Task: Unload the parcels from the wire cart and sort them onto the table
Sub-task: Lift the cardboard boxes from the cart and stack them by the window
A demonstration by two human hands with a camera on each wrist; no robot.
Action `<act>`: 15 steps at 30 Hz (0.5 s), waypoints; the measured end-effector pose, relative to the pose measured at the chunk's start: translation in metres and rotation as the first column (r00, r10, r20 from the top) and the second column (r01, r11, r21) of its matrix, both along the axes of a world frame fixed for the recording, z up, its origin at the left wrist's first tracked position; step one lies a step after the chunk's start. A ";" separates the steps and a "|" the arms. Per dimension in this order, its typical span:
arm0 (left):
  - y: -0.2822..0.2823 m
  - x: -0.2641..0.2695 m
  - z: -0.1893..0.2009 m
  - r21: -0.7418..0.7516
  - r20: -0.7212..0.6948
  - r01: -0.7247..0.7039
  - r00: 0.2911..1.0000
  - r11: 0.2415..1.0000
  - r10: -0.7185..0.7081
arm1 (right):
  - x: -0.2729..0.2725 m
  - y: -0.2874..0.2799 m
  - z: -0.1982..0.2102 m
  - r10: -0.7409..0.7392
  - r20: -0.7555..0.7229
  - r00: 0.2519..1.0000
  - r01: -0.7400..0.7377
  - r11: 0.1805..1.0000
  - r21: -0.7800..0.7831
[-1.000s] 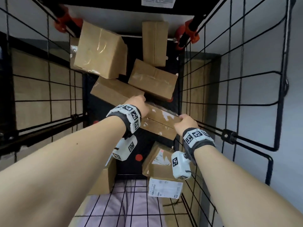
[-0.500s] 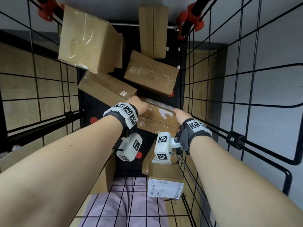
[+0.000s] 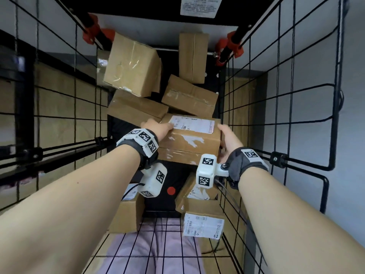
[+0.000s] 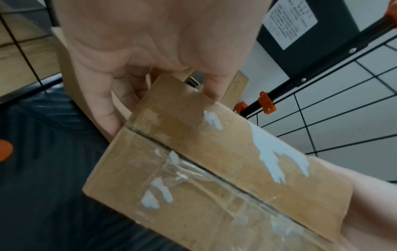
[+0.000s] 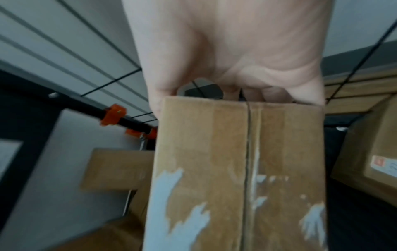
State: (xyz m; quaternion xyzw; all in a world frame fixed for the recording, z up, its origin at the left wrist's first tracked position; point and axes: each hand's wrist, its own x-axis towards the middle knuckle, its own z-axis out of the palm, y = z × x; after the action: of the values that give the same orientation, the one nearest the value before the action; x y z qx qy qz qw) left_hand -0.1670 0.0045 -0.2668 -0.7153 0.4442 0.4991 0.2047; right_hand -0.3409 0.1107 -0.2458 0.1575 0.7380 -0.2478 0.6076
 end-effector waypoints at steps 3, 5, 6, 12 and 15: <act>-0.002 0.014 0.014 -0.020 -0.047 -0.066 0.997 0.998 0.065 | 0.011 -0.005 0.024 0.050 -0.022 0.999 -0.050 0.998 -0.026; -0.003 0.023 0.026 -0.042 -0.088 -0.085 0.993 0.995 0.082 | 0.018 -0.008 0.039 0.071 -0.051 0.996 -0.072 0.997 -0.028; -0.003 0.027 0.033 -0.058 -0.105 -0.089 0.991 0.994 0.082 | 0.021 -0.008 0.047 0.075 -0.064 0.995 -0.078 0.996 -0.034; -0.007 0.055 0.078 -0.130 -0.210 -0.165 0.968 0.978 0.136 | 0.052 0.004 0.103 0.016 -0.074 0.997 -0.023 0.996 -0.090; -0.004 0.065 0.101 -0.117 -0.239 -0.231 0.951 0.966 0.198 | 0.068 0.013 0.129 -0.074 -0.064 0.995 0.064 0.988 -0.139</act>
State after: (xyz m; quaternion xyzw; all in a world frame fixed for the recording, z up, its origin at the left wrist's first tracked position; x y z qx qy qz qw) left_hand -0.1016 0.0001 -0.1660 -0.7111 0.4188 0.5630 0.0457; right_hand -0.2732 0.1239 -0.1172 0.1324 0.7339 -0.3239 0.5822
